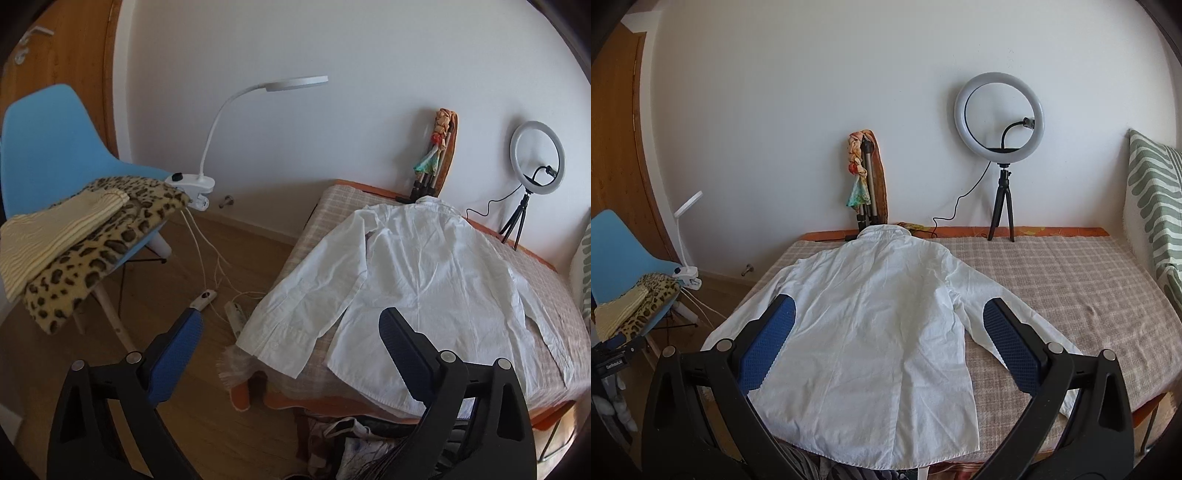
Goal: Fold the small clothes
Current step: 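Lower the left gripper to the shirt's side edge and close on it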
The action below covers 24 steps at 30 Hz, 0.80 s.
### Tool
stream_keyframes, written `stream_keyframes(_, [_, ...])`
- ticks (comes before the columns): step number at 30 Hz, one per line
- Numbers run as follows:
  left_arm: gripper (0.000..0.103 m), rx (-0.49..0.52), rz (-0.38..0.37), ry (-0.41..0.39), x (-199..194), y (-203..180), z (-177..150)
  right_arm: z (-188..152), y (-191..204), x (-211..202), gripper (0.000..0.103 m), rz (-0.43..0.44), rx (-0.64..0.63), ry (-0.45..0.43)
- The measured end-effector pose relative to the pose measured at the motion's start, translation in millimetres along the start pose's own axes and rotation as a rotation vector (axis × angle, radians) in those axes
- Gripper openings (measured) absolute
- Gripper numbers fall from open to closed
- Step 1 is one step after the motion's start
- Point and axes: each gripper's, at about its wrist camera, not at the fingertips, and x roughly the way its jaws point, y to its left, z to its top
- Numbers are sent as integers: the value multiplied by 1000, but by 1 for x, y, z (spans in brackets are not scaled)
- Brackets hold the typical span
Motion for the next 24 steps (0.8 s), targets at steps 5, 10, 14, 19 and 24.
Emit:
stream_keyframes(5, [85, -214, -91, 139, 65, 49, -16, -18, -5, 32, 103, 53, 75, 100])
stream_keyframes(10, [84, -407, -178, 242, 117, 78, -34, -29, -3, 46, 103, 34, 54, 126])
stream_keyframes(14, [84, -483, -176, 276, 144, 86, -42, -30, 0, 53, 103, 20, 34, 135])
stream_keyframes(19, [74, -559, -198, 289, 167, 93, -45, -31, 3, 60, 103, 3, 5, 140])
stream_keyframes(24, [51, -601, -217, 294, 173, 93, -48, -34, 9, 72, 103, 9, -3, 158])
